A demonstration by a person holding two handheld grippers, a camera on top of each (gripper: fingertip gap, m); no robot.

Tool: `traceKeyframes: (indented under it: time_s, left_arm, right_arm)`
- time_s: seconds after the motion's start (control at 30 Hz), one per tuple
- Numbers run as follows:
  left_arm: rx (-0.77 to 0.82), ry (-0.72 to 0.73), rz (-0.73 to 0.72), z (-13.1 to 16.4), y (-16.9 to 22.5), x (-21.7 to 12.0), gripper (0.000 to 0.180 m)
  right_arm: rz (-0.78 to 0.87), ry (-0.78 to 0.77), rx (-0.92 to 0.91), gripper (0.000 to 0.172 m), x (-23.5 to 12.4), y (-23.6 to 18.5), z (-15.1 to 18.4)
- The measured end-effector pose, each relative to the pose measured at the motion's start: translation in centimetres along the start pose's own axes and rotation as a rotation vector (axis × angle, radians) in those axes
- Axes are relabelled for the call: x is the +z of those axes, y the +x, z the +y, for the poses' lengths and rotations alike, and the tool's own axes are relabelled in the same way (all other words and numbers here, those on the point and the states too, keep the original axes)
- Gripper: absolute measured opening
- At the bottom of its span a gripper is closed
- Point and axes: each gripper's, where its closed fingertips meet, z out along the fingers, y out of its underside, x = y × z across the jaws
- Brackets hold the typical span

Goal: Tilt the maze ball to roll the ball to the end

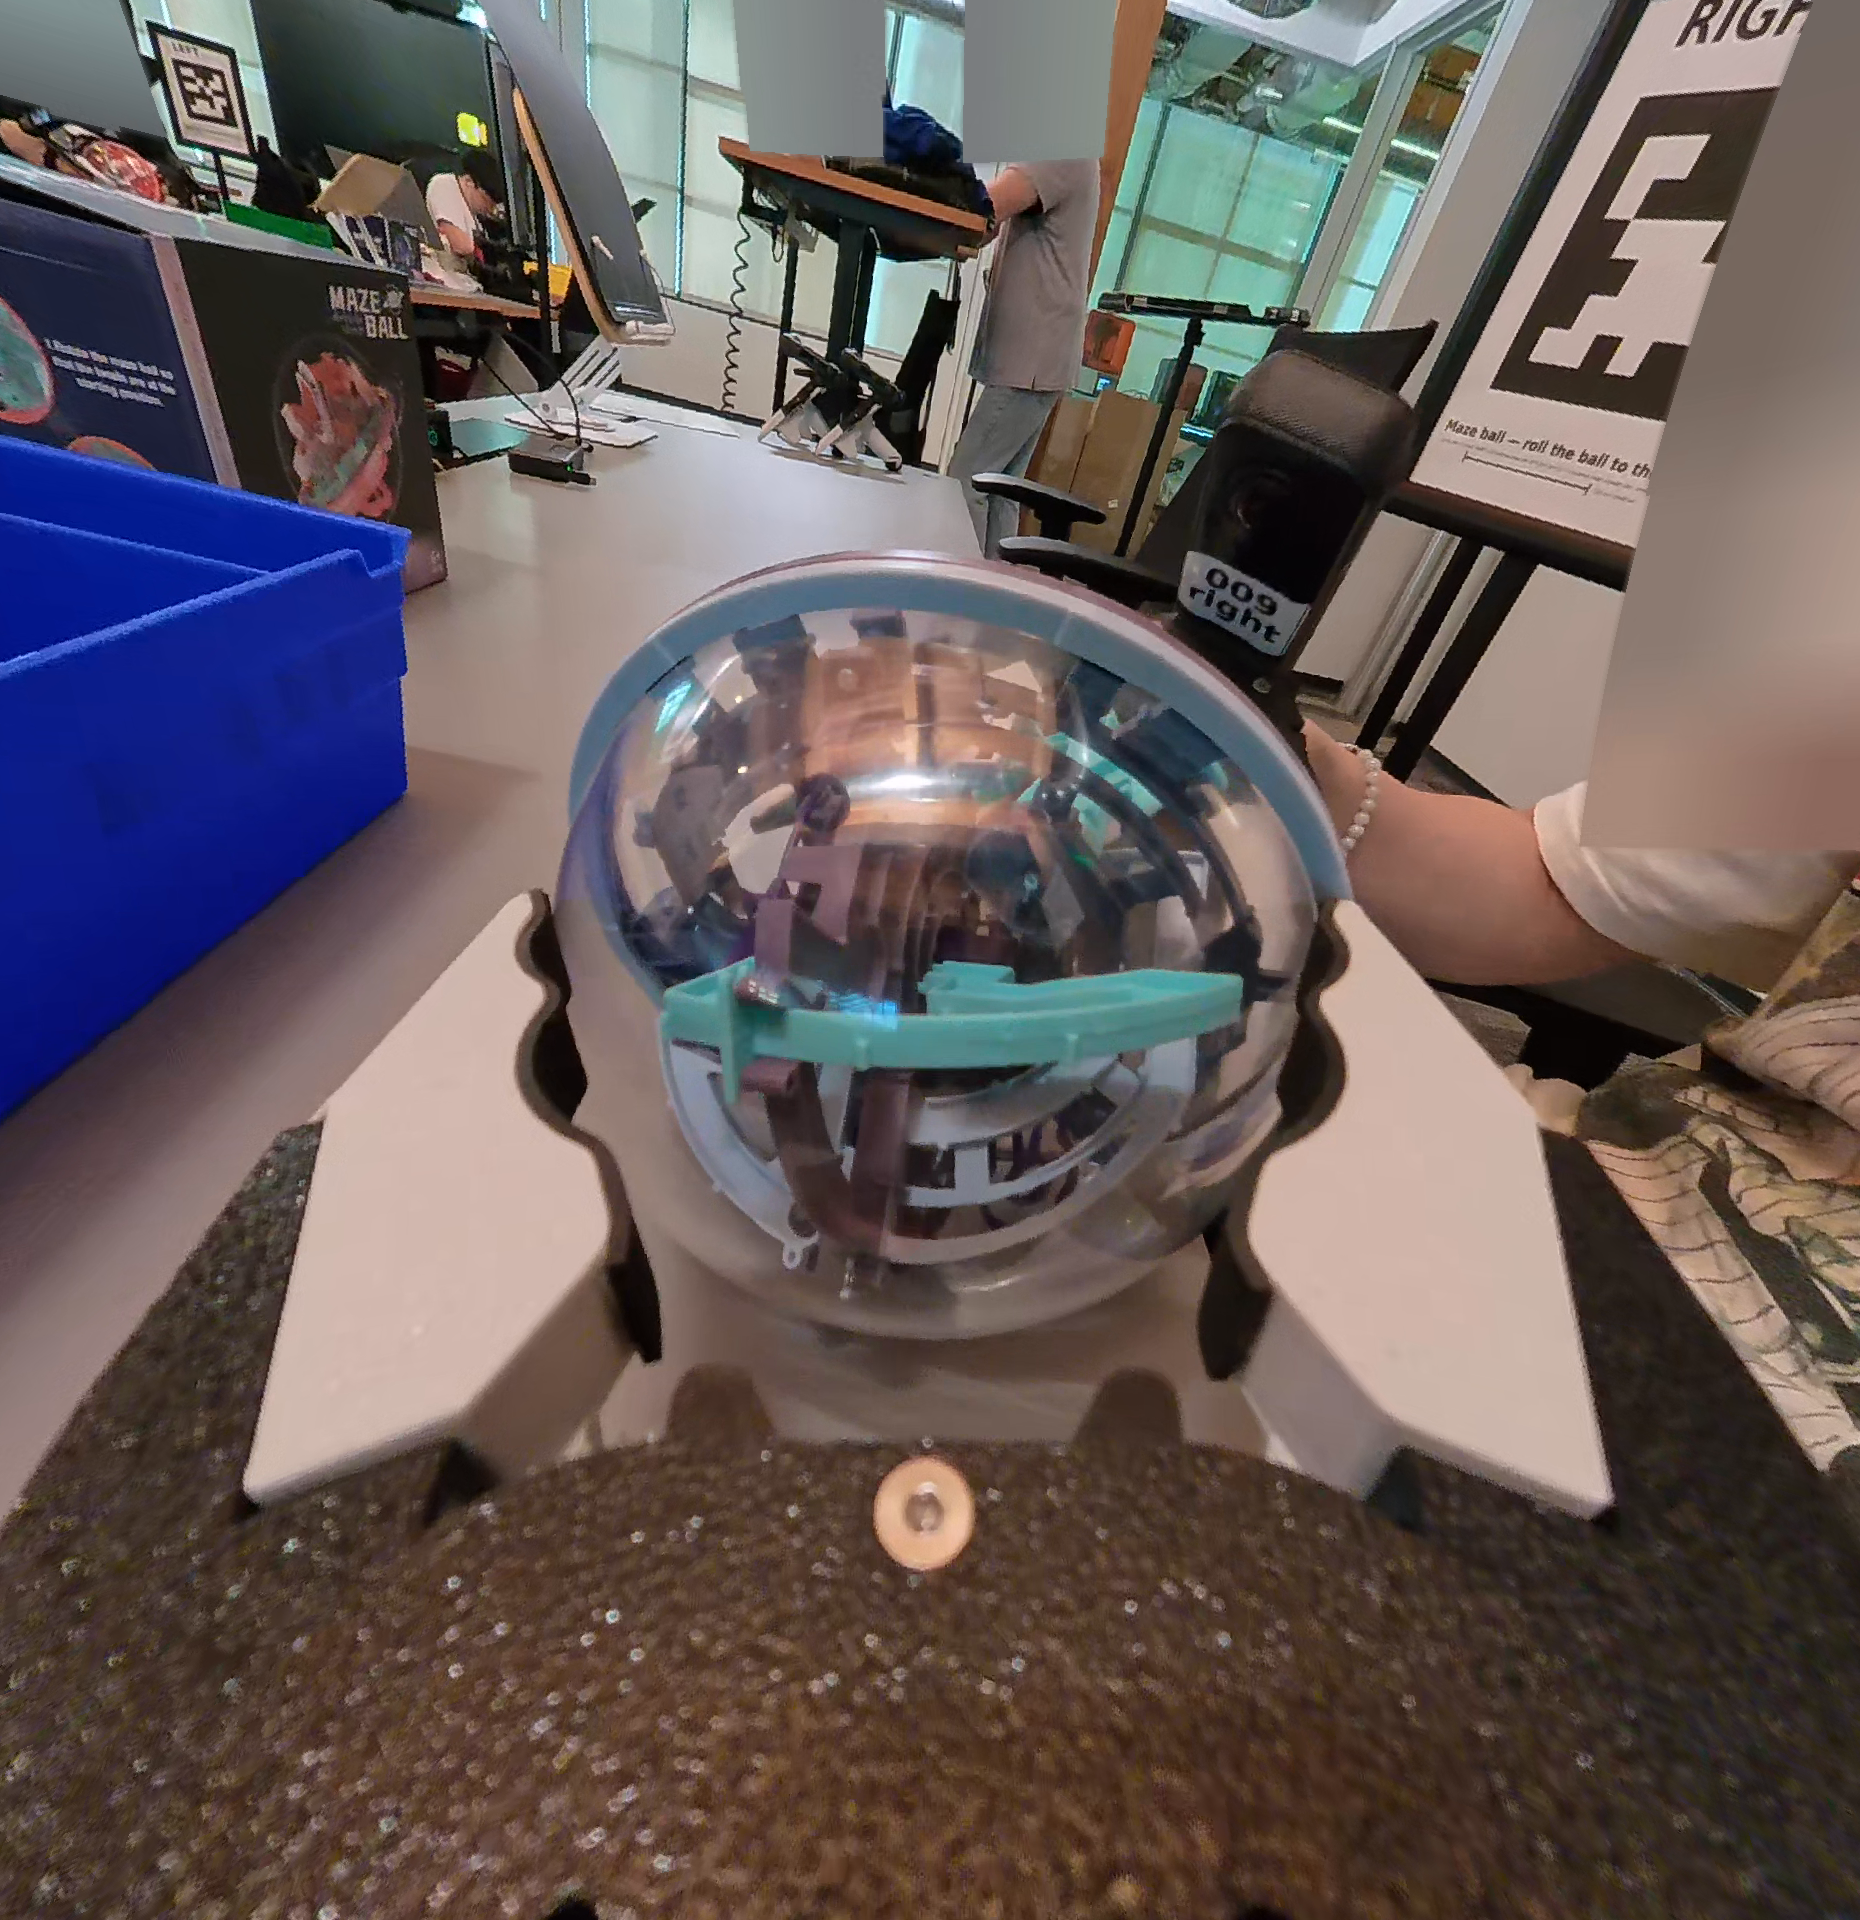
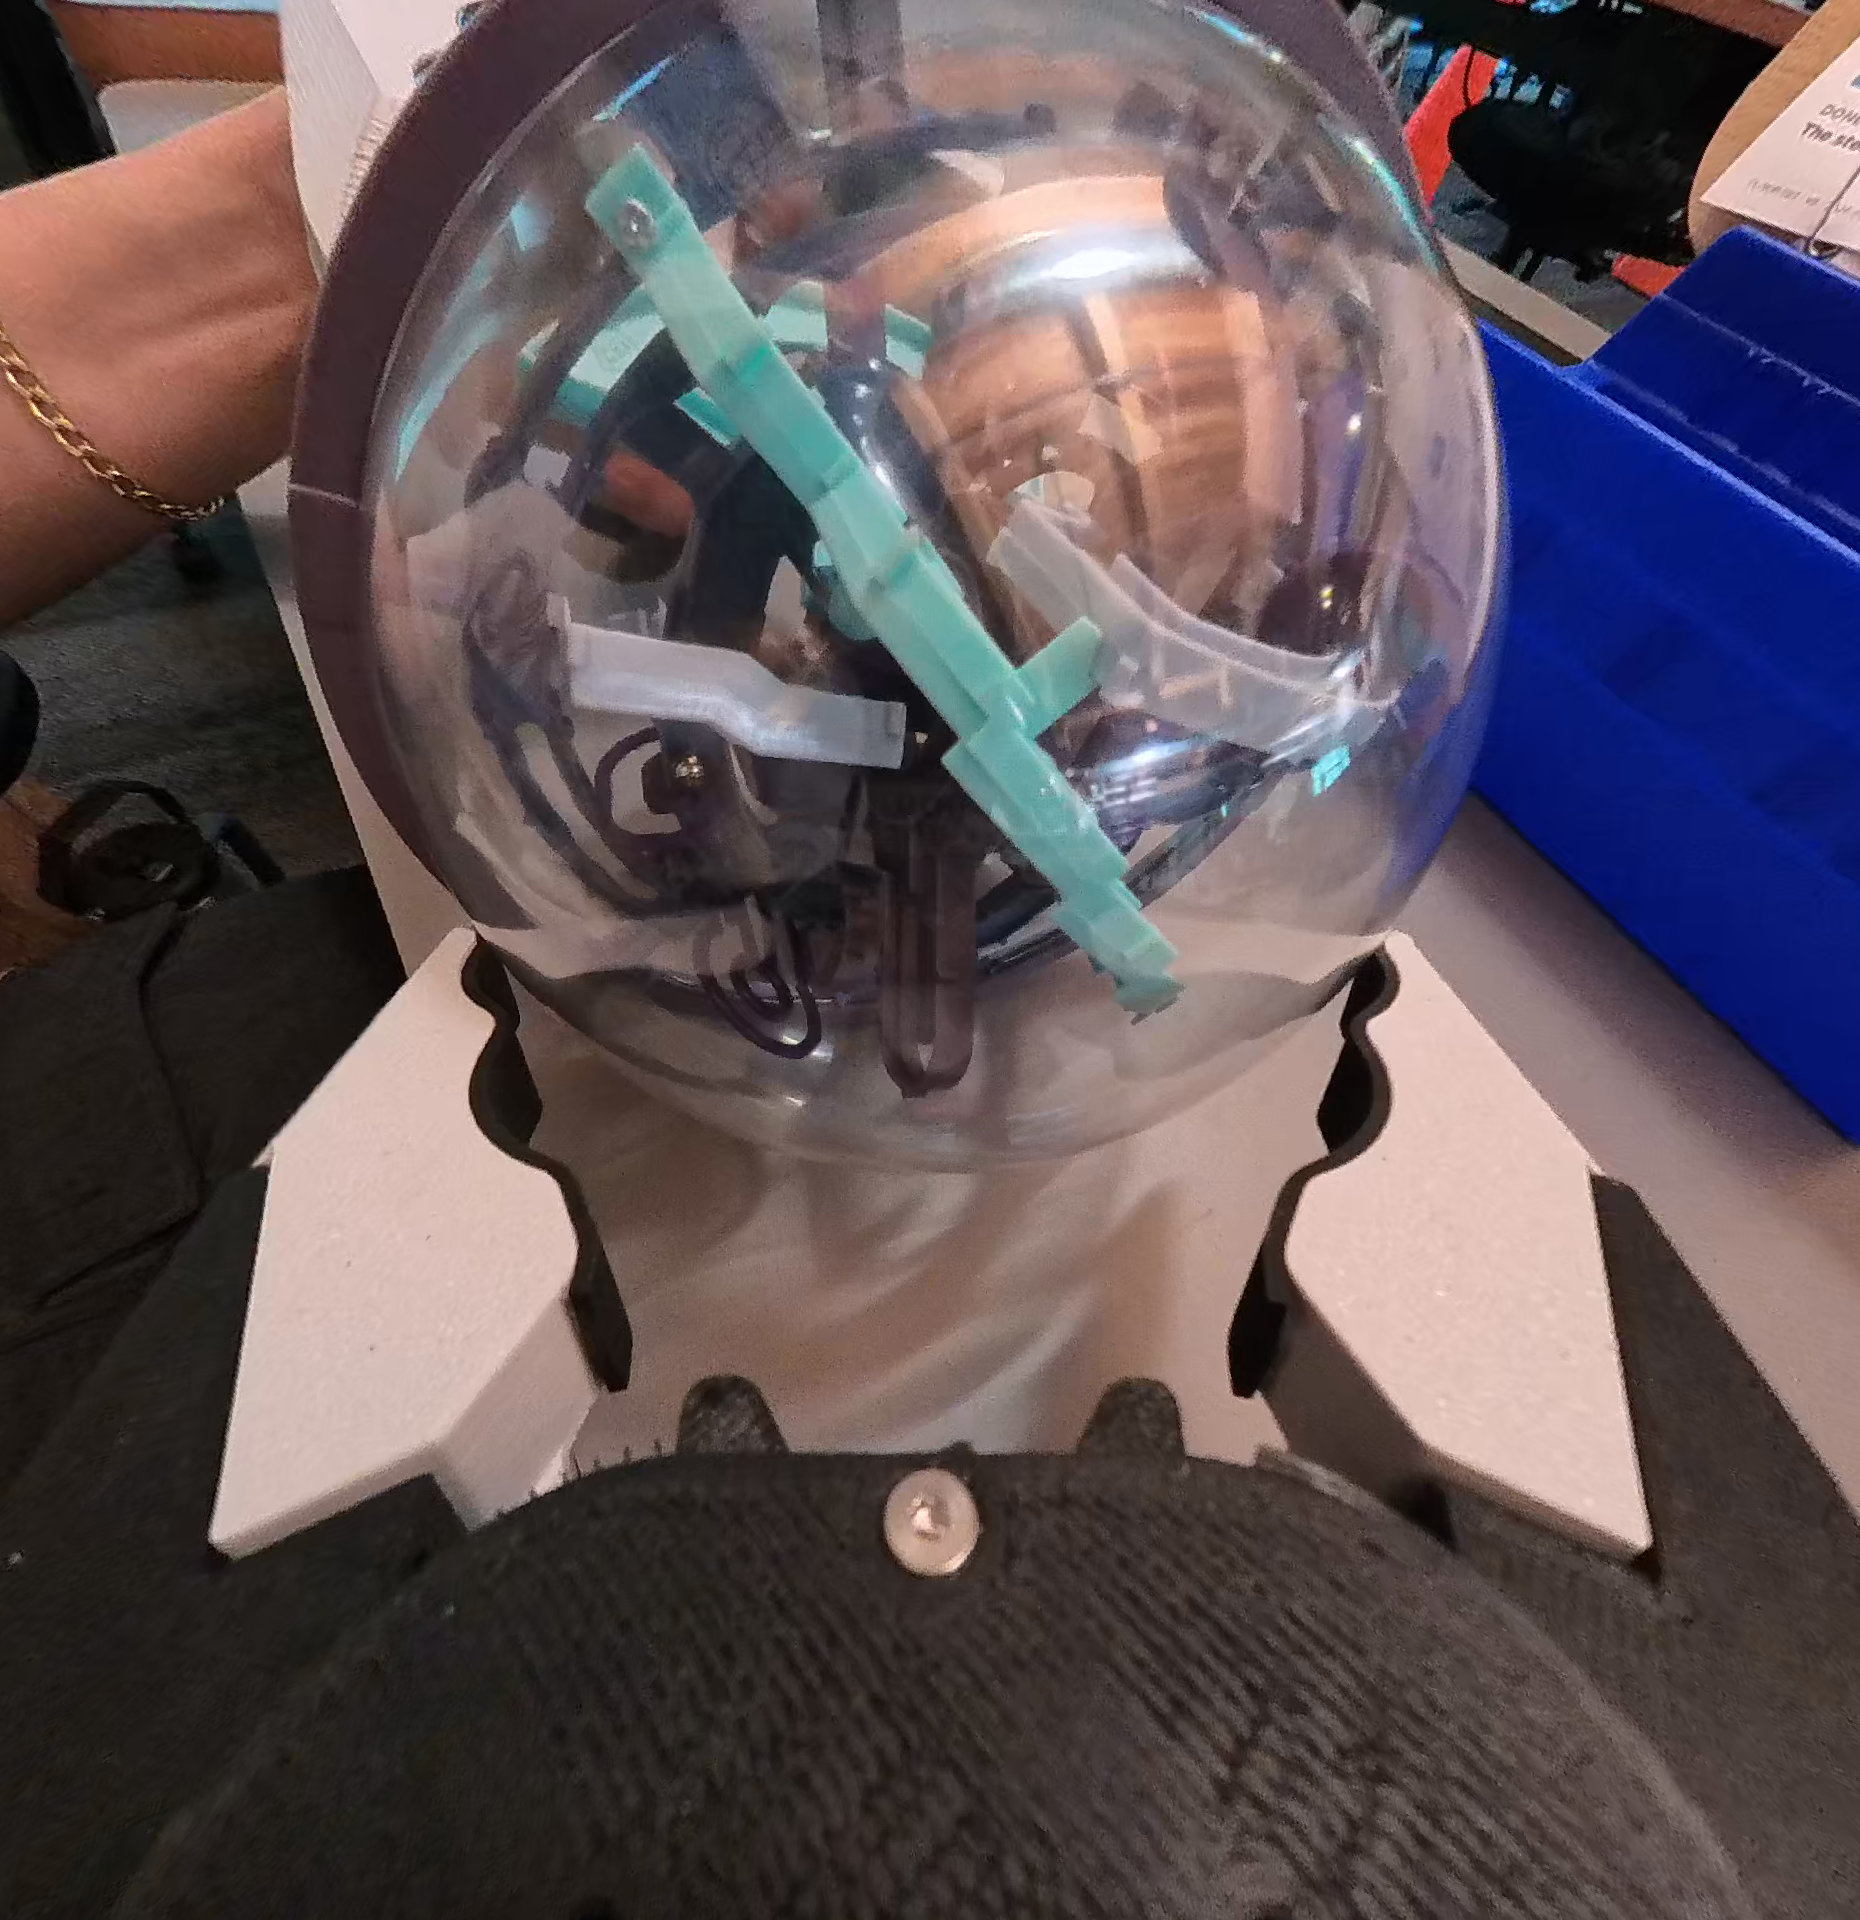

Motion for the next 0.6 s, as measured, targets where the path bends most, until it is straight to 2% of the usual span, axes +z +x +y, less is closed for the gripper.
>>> traceKeyframes:
  time_s: [0.6]
  left_arm:
    - [0.038,-0.007,-0.04,-0.71,0.18,0.12,0.134]
  right_arm:
    - [-0.005,-0.035,0.045,0.152,0.79,-0.32,0.59]
